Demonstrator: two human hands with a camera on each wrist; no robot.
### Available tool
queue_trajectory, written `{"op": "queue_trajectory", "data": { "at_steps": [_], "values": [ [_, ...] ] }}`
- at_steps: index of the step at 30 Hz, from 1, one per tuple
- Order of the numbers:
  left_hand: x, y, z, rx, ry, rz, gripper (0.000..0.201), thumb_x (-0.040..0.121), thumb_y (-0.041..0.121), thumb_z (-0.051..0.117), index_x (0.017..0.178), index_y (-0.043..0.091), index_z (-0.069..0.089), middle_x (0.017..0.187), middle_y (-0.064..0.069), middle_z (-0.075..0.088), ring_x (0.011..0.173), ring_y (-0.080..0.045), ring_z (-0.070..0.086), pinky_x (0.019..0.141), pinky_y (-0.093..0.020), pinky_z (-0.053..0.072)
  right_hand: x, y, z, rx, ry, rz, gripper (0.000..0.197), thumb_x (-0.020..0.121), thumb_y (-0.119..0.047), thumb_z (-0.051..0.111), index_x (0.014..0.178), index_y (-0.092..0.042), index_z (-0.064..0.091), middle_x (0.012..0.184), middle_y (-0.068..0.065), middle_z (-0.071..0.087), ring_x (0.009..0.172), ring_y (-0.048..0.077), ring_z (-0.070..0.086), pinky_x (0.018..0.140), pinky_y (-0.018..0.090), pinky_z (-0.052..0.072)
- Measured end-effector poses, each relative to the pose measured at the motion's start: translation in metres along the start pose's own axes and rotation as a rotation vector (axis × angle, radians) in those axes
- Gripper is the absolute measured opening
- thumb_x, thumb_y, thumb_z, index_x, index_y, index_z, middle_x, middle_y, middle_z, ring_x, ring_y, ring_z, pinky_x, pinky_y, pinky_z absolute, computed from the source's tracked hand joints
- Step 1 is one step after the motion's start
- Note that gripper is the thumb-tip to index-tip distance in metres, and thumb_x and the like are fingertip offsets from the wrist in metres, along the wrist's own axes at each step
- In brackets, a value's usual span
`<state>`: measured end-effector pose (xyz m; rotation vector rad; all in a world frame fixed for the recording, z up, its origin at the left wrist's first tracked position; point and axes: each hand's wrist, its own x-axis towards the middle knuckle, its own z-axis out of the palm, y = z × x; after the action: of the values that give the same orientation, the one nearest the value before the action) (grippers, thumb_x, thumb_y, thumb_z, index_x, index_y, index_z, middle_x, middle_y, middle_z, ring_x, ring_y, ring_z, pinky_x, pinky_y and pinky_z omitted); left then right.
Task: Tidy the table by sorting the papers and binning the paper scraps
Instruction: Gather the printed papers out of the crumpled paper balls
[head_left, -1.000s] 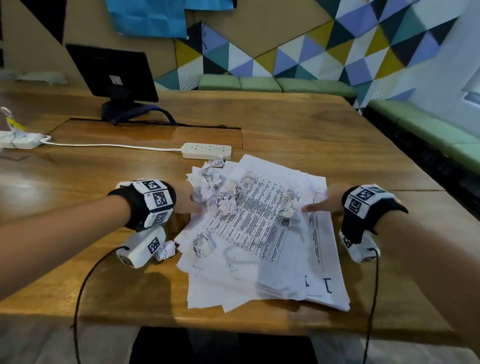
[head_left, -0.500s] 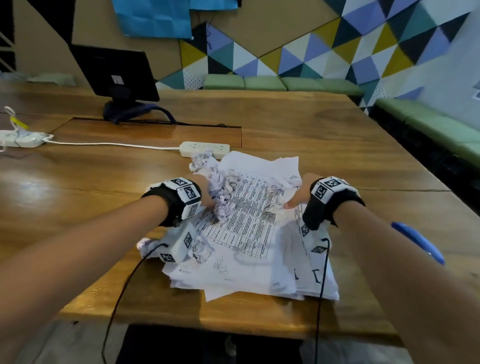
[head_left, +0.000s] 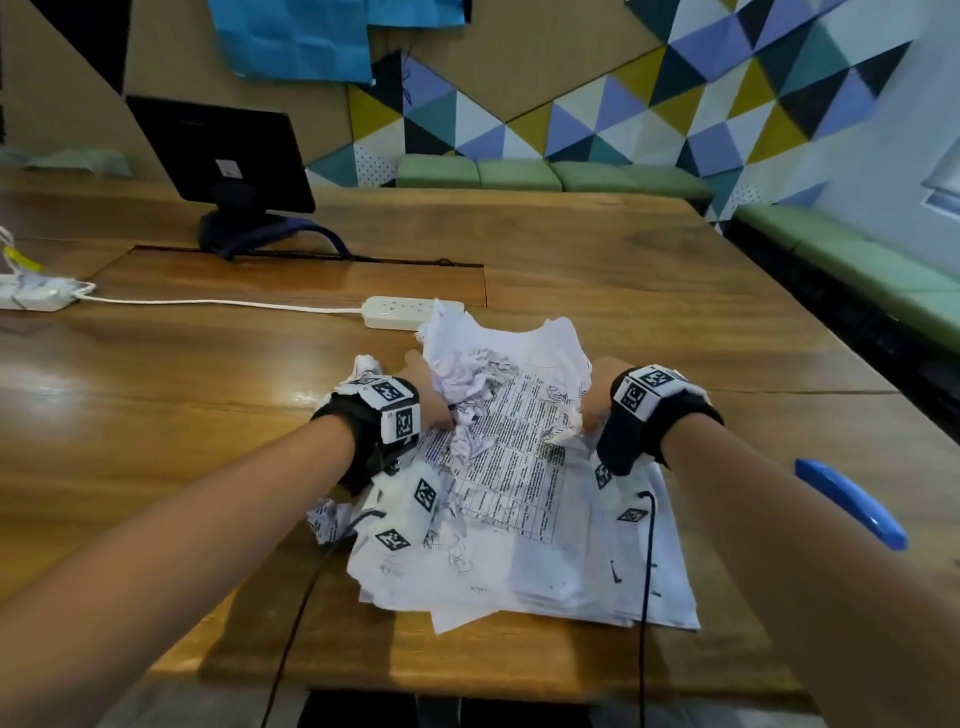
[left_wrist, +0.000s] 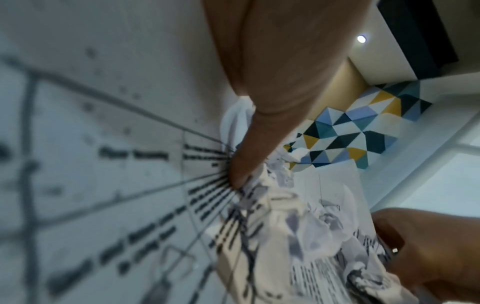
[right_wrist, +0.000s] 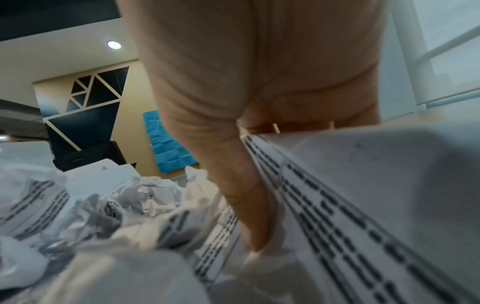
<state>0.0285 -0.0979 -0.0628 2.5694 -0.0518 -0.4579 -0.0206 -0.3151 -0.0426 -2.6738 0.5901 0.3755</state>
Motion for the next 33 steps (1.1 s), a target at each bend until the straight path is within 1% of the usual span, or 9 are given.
{"op": "queue_trajectory", "data": {
  "at_steps": [3, 10, 14, 17, 19, 21, 24, 29, 33],
  "values": [
    [0.007, -0.006, -0.005, -0.101, -0.037, 0.033, 0.074, 0.074, 0.013, 0.076, 0.131, -0.006, 0.032, 0.117, -0.015, 0.052, 0.109, -0.03, 0.052, 0.09, -0.038, 0.046, 0.0, 0.001, 0.002, 0.01, 0.025, 0.008, 0.065, 0.063, -0.01, 0.079, 0.122, 0.003, 0.054, 0.127, 0.024, 0.054, 0.119, 0.038, 0.052, 0.093, 0.04, 0.045],
    [-0.001, 0.001, -0.01, -0.158, -0.001, 0.158, 0.092, 0.062, 0.014, 0.085, 0.138, 0.008, 0.035, 0.134, -0.008, 0.049, 0.126, -0.029, 0.045, 0.099, -0.038, 0.039, -0.005, 0.005, -0.006, -0.009, -0.001, 0.046, 0.07, 0.064, -0.012, 0.082, 0.126, 0.003, 0.052, 0.131, 0.023, 0.052, 0.123, 0.038, 0.049, 0.098, 0.04, 0.042],
    [-0.004, 0.004, -0.02, -0.167, 0.106, 0.205, 0.085, 0.061, 0.008, 0.085, 0.134, 0.006, 0.041, 0.137, -0.011, 0.05, 0.128, -0.03, 0.045, 0.1, -0.036, 0.04, -0.006, 0.012, -0.011, -0.069, -0.057, 0.056, 0.089, 0.041, -0.051, 0.085, 0.115, -0.01, 0.06, 0.113, 0.008, 0.064, 0.105, 0.032, 0.061, 0.094, 0.04, 0.049],
    [-0.008, 0.005, -0.037, -0.184, 0.149, 0.263, 0.075, 0.063, 0.008, 0.083, 0.128, 0.005, 0.047, 0.131, -0.013, 0.054, 0.123, -0.03, 0.049, 0.099, -0.036, 0.042, 0.006, 0.023, -0.02, -0.067, -0.055, 0.035, 0.054, 0.057, -0.057, 0.079, 0.09, -0.018, 0.059, 0.094, 0.003, 0.062, 0.093, 0.026, 0.058, 0.086, 0.033, 0.048],
    [-0.009, 0.005, -0.047, -0.214, 0.19, 0.297, 0.07, 0.064, 0.01, 0.083, 0.125, 0.004, 0.049, 0.127, -0.013, 0.056, 0.12, -0.03, 0.05, 0.097, -0.036, 0.043, -0.008, 0.016, -0.032, 0.045, -0.039, -0.003, 0.055, 0.073, -0.049, 0.074, 0.115, -0.018, 0.058, 0.107, 0.007, 0.061, 0.102, 0.028, 0.056, 0.085, 0.032, 0.044],
    [-0.01, 0.005, -0.058, -0.301, 0.221, 0.319, 0.068, 0.064, 0.009, 0.083, 0.123, 0.004, 0.05, 0.123, -0.01, 0.058, 0.117, -0.027, 0.052, 0.094, -0.034, 0.044, -0.011, 0.011, -0.043, 0.21, 0.029, -0.008, 0.078, 0.084, -0.041, 0.066, 0.145, -0.009, 0.03, 0.139, 0.012, 0.047, 0.122, 0.032, 0.049, 0.092, 0.034, 0.042],
    [-0.02, 0.01, -0.072, -0.471, 0.285, 0.369, 0.065, 0.066, 0.002, 0.081, 0.123, 0.002, 0.049, 0.117, -0.008, 0.056, 0.108, -0.02, 0.05, 0.092, -0.034, 0.045, -0.016, 0.002, -0.061, 0.429, 0.154, -0.038, 0.087, 0.089, -0.044, 0.057, 0.15, -0.006, 0.009, 0.156, 0.012, 0.023, 0.139, 0.031, 0.033, 0.106, 0.037, 0.034],
    [-0.037, 0.013, -0.084, -0.68, 0.334, 0.467, 0.063, 0.071, -0.004, 0.074, 0.127, 0.002, 0.046, 0.116, -0.004, 0.055, 0.106, -0.016, 0.048, 0.091, -0.028, 0.041, -0.016, 0.004, -0.069, 0.802, 0.183, -0.127, 0.104, 0.079, -0.045, 0.07, 0.151, -0.02, 0.0, 0.155, 0.01, 0.026, 0.127, 0.031, 0.045, 0.108, 0.04, 0.033],
    [-0.045, 0.018, -0.09, -0.783, 0.377, 0.501, 0.059, 0.073, -0.002, 0.074, 0.125, 0.003, 0.048, 0.122, -0.01, 0.058, 0.106, -0.017, 0.051, 0.09, -0.028, 0.043, -0.017, 0.004, -0.07, 0.856, 0.211, -0.309, 0.114, 0.05, -0.051, 0.086, 0.142, -0.015, 0.031, 0.132, 0.004, 0.058, 0.115, 0.019, 0.059, 0.104, 0.04, 0.043]
  ]
}}
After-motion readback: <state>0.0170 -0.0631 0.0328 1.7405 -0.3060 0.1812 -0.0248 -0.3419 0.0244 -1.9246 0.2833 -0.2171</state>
